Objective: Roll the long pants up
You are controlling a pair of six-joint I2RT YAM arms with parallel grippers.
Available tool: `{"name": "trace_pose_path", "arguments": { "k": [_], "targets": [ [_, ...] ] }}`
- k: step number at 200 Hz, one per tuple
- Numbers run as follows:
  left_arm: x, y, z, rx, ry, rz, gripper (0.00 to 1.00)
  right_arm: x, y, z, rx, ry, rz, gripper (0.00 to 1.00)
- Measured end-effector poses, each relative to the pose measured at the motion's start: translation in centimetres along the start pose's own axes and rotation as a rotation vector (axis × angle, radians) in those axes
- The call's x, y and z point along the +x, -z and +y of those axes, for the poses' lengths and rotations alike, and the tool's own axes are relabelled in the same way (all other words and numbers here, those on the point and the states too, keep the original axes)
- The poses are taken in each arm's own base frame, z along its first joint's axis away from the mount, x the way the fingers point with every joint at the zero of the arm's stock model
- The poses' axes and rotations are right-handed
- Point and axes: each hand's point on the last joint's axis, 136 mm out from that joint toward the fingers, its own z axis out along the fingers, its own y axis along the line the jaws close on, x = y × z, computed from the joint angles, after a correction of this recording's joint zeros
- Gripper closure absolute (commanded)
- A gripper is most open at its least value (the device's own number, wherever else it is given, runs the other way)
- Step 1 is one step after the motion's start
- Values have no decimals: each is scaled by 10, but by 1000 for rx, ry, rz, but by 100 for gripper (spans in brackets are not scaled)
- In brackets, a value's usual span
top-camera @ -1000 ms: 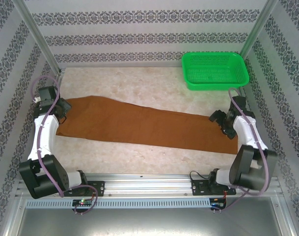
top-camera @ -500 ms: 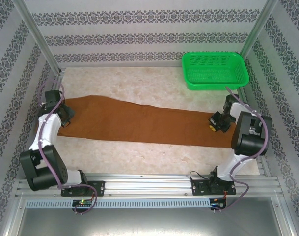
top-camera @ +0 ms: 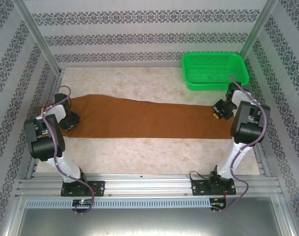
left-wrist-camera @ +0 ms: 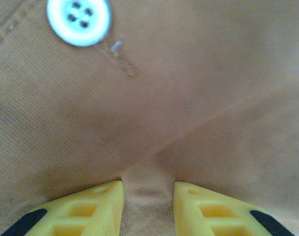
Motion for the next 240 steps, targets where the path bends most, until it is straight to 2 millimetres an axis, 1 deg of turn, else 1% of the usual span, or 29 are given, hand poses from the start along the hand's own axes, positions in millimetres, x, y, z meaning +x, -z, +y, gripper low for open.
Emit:
{"name": "trace_pose_path", "arguments": {
  "k": [9,20,25,31,38,41,51,54,75,86,97,112,125,137,159,174,192,201,205,214,215,221,222,226,240],
  "targets": [
    [-4,3,-1,9,14,-9,72,0,0,0,1,0,0,90],
    [-6,6,-5,21,12,-20,65,1,-1,-2,0,-3,-4,62],
    [-6,8,-6,22,13,-26,62,3,-1,-4,2,1,-7,45],
    [-6,12,-12,31,-2,-39,59,6,0,-7,6,2,-10,29],
    [-6,19,-21,44,-27,-56,56,11,3,-13,16,2,-15,17],
    [-5,24,-29,55,-51,-69,56,12,6,-15,20,2,-18,14],
    [-4,41,-53,90,-105,-114,55,18,14,-22,26,4,-31,13],
    [-3,48,-65,113,-130,-128,56,19,17,-24,30,4,-37,13],
    [3,91,-127,235,-242,-210,57,20,38,-39,17,-19,-75,12],
    [4,106,-148,281,-271,-237,57,20,44,-51,14,-41,-88,12],
    [5,113,-158,302,-286,-248,58,22,45,-64,22,-66,-88,11],
    [5,110,-164,303,-292,-243,58,28,42,-82,40,-100,-71,11],
    [6,100,-166,287,-295,-226,59,33,37,-96,56,-120,-54,11],
    [8,87,-166,267,-300,-204,60,37,34,-103,67,-130,-39,11],
    [14,67,-168,240,-312,-164,61,38,30,-103,69,-128,-33,10],
    [17,58,-169,231,-316,-145,62,36,24,-102,77,-124,-19,9],
    [17,55,-171,232,-319,-135,62,29,16,-97,98,-116,-3,15],
    [17,55,-173,235,-320,-133,62,21,15,-92,103,-107,-6,23],
    [17,55,-174,237,-321,-133,62,18,14,-89,104,-107,-10,29],
    [15,56,-176,240,-324,-136,62,9,12,-83,101,-95,-18,60],
    [15,56,-176,240,-325,-137,62,8,12,-83,101,-91,-18,62],
    [14,57,-177,243,-327,-140,63,2,11,-80,97,-91,-26,81],
    [14,57,-177,243,-328,-141,63,1,11,-79,96,-91,-26,83],
    [13,58,-178,244,-329,-142,63,-2,9,-77,94,-88,-30,99],
    [12,59,-180,250,-336,-144,65,-10,7,-70,73,-84,-41,100]
  ]
}}
